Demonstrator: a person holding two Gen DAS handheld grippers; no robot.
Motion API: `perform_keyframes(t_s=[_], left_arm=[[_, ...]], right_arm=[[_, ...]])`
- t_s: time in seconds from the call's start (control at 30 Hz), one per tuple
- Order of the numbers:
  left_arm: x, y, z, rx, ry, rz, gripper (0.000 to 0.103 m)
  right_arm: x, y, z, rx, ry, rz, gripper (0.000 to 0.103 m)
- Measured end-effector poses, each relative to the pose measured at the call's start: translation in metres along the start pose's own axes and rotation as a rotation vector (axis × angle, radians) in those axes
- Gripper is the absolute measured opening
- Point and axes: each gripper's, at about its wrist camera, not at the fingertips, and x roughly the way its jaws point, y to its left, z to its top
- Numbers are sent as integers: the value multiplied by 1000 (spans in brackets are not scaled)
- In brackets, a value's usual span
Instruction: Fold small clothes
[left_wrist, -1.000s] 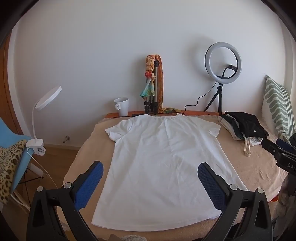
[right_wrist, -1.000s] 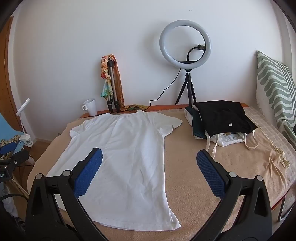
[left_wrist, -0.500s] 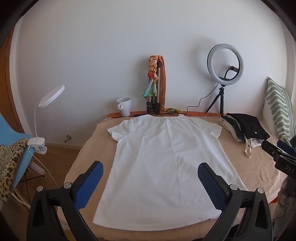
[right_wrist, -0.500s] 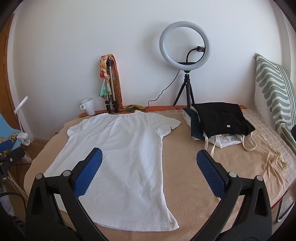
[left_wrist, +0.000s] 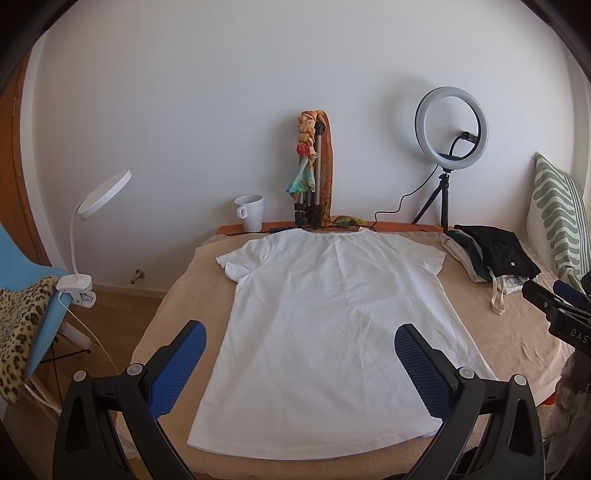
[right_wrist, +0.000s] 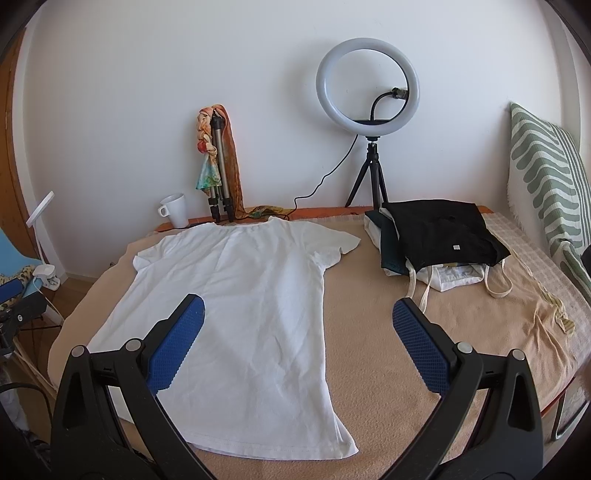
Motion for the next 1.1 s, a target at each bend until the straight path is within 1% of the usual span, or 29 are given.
perform_keyframes(t_s=[1.1], left_arm=[[2,1,2,10,-5,18,103]], right_arm=[[3,1,-2,3,12,0,103]])
